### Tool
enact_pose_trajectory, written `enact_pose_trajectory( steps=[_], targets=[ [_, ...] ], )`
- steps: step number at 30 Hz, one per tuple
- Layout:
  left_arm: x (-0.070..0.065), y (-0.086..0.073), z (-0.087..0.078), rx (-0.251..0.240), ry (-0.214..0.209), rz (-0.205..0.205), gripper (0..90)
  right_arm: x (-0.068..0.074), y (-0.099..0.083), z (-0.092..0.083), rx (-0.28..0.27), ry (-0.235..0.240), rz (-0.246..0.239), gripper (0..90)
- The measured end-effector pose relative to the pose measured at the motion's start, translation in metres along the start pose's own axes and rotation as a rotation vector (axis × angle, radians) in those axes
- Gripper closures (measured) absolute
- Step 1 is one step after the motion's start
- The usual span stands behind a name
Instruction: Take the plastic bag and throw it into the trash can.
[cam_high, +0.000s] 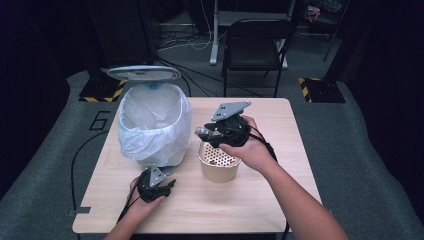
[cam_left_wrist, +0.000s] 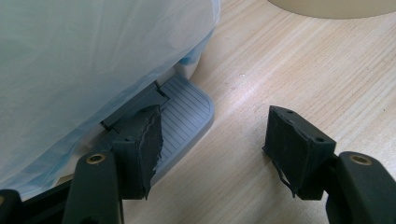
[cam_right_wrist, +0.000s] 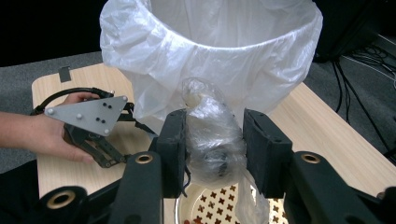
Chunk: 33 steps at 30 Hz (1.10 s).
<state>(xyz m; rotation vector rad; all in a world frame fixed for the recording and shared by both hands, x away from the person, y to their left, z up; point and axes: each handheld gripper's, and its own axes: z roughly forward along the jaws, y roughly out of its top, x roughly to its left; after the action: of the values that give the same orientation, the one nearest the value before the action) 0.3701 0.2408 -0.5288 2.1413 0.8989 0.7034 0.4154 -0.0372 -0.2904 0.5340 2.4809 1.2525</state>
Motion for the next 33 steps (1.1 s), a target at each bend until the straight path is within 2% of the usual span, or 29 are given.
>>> enact_pose_trajectory(
  steps=[2,12,14,17,18,27,33],
  targets=[
    [0.000,0.000,0.000,0.000,0.000,0.000,36.6,0.000,0.003,0.001,0.002,0.003,0.008,60.9],
    [0.000,0.000,0.000,0.001,-0.003,-0.001,36.6,0.007,0.024,0.014,-0.031,0.027,-0.010,60.9],
    [-0.001,0.000,0.001,-0.007,-0.003,-0.016,36.6,0.009,0.030,0.019,-0.037,0.032,-0.011,60.9],
    [-0.001,0.000,0.001,-0.014,0.003,-0.012,36.6,0.013,0.040,0.029,-0.042,0.035,-0.020,60.9],
    [0.001,0.000,0.000,-0.010,0.009,0.009,36.6,0.013,0.042,0.032,-0.040,0.036,-0.022,60.9],
    [0.001,0.001,0.000,0.000,0.000,0.013,36.6,0.011,0.069,0.054,-0.036,0.026,-0.033,60.9],
    [0.001,0.001,0.000,0.001,0.000,0.014,36.6,0.009,0.085,0.069,-0.032,0.002,-0.043,60.9]
  ],
)
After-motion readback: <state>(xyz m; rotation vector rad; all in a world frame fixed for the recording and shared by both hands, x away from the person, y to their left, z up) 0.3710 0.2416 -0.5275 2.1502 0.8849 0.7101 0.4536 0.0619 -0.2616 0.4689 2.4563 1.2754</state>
